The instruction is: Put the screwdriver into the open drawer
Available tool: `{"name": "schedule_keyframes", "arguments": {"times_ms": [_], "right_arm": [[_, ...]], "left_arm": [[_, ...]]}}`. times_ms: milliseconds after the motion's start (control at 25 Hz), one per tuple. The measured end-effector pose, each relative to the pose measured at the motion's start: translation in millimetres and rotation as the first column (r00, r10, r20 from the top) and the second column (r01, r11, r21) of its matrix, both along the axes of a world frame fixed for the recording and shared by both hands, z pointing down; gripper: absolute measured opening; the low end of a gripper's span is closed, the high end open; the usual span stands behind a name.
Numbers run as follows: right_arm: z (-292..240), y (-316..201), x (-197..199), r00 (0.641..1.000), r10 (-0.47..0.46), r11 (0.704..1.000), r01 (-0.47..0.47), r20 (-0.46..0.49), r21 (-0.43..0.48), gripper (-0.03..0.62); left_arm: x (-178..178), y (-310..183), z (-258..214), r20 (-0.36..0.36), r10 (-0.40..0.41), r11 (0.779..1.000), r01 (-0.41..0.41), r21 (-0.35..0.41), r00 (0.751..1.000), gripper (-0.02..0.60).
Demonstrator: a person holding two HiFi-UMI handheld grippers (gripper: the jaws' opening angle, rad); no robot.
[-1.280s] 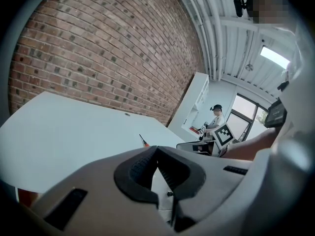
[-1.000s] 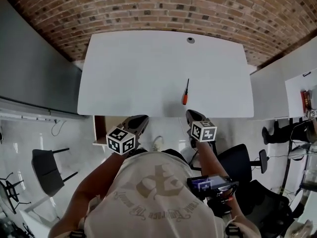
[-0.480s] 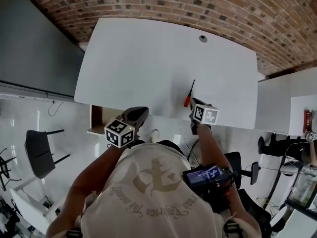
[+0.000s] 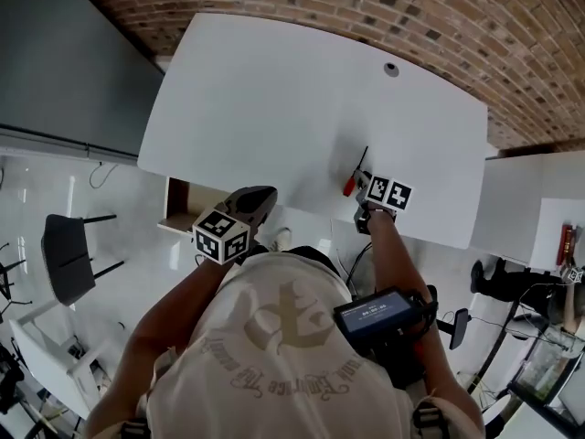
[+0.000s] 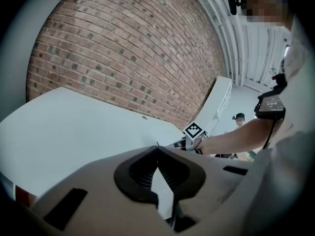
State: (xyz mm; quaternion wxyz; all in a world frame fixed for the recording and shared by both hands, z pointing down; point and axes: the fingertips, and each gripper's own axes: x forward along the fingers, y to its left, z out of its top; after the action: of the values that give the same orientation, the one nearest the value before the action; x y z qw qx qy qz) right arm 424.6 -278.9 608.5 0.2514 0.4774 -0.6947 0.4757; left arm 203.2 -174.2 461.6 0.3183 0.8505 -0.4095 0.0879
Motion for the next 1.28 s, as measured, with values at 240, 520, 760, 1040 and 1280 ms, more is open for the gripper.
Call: {"name": "schedule_keyframes", "arguments": {"times_ms": [240,520,760,1040,1280], "right_arm": [[15.1,-4.8,-5.6,0.999,-0.004,0.994,0.000,-0.034,-0.107,0.117],[26.8,-10.5,-6.9,0.995,-0.014,0.985,-0.003,-0.097,-0.171,0.117],[29.8,-12.0,-11.2,0.978,-0.084,0.980,0.046,-0.191,-0.192,0.109],[29.6,-8.7,-7.5,0.951,-0.149,0.977,0.100,-0.273,-0.186,0.100],[28.5,-8.6,-5.3,0.956,-0.117,0.979,0.067,-0.267,-0.190,0.086]], "left_arm": [[-6.2,0.9,-0.5,0.005,-0.034,0.999,0.034,-0.012,0.999,0.020],[-13.2,-1.2,-3.5,0.004,-0.067,0.998,0.067,-0.018,0.998,0.020],[-25.5,-5.5,-8.4,0.003,-0.102,0.995,0.102,-0.009,0.995,0.020],[-24.6,-5.1,-9.9,0.004,-0.109,0.994,0.109,-0.006,0.994,0.020],[-33.2,-1.8,-15.8,0.015,-0.133,0.991,0.133,0.007,0.991,0.020]]}}
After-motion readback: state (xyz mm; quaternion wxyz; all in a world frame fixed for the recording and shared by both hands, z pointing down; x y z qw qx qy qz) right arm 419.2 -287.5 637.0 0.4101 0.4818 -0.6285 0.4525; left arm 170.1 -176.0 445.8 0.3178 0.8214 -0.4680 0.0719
